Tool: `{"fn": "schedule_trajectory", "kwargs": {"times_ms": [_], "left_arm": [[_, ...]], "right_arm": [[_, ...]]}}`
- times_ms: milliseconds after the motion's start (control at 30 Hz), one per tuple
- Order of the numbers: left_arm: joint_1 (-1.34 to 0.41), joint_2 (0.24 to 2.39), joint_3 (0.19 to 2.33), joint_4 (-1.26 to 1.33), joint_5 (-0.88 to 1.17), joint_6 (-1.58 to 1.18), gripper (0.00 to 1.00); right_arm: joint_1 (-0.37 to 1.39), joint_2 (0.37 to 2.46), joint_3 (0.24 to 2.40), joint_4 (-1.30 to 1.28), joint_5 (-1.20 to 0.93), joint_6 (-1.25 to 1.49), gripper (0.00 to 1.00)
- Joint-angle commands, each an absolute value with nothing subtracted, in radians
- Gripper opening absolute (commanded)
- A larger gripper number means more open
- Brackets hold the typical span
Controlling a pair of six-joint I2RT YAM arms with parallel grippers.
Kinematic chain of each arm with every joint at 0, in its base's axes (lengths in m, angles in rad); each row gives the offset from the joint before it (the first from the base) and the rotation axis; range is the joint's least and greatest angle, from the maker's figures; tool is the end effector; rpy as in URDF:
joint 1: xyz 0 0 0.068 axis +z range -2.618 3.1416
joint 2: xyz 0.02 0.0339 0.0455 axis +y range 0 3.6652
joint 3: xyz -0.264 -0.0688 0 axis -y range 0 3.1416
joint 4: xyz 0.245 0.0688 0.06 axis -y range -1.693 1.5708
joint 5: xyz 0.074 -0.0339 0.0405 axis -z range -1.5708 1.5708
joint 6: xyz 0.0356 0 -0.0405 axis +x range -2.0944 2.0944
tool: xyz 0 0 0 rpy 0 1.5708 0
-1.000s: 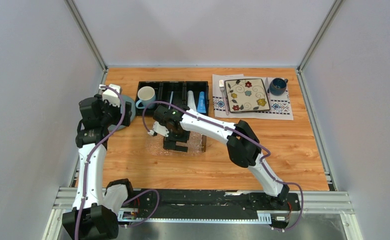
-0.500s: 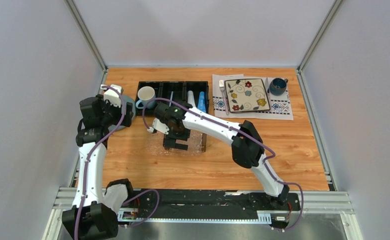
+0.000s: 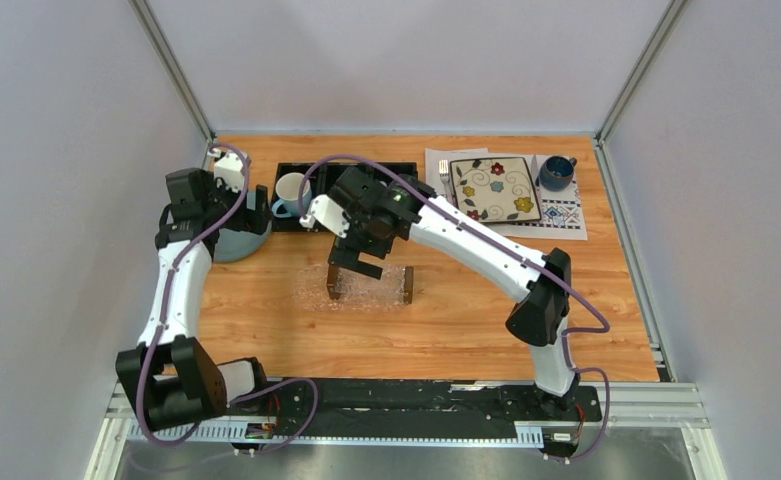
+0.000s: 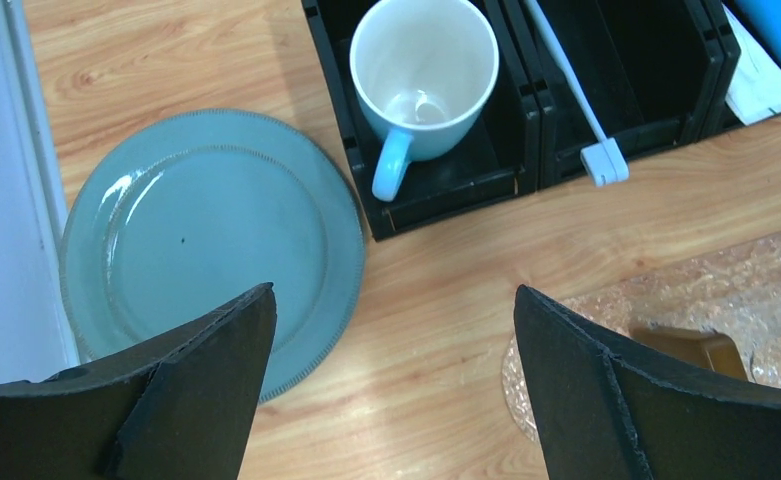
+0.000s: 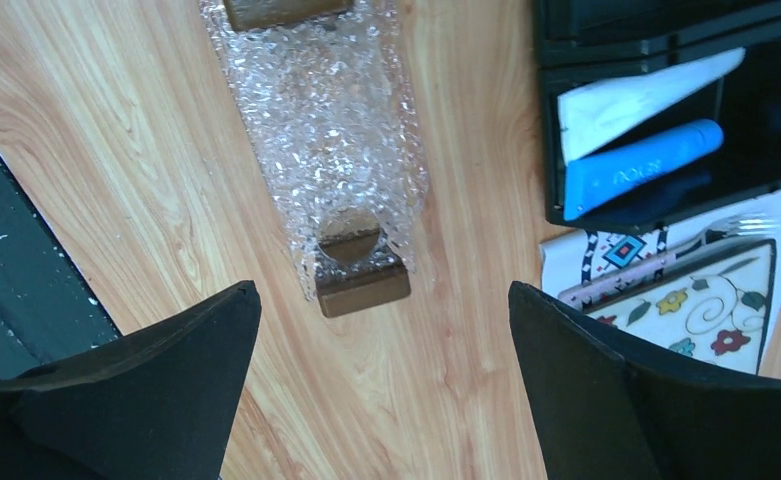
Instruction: Prepare toiletry sets of a toothbrush and toothpaste on the tray
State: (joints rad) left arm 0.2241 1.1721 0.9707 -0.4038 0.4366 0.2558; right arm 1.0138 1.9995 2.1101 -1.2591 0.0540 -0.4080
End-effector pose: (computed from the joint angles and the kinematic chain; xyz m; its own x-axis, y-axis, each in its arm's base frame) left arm 0.2539 0.0424 0.3061 -0.5018 0.1208 -0.8565 0.2735 0.9615 -0.0247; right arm 0.2192 0.3483 0.3404 -0.1109 -0.9276 -0.3567 -0.9586 0.1946 -0.2078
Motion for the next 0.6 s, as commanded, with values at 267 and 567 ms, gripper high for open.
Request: {"fn": "schedule_trajectory", "kwargs": {"times_ms": [267, 567], "left_arm": [[0.152, 1.52, 1.33, -0.448, 0.364, 0.259, 0.89], [0.086, 1.752, 1.595, -0.6, 0.272, 0.288, 0.76]], "right_arm": [[0.901, 1.841, 1.97, -1.195, 0.029, -0.373, 0.99], [0.833, 1.761, 1.845, -1.173, 0.018, -0.365, 0.97]]}}
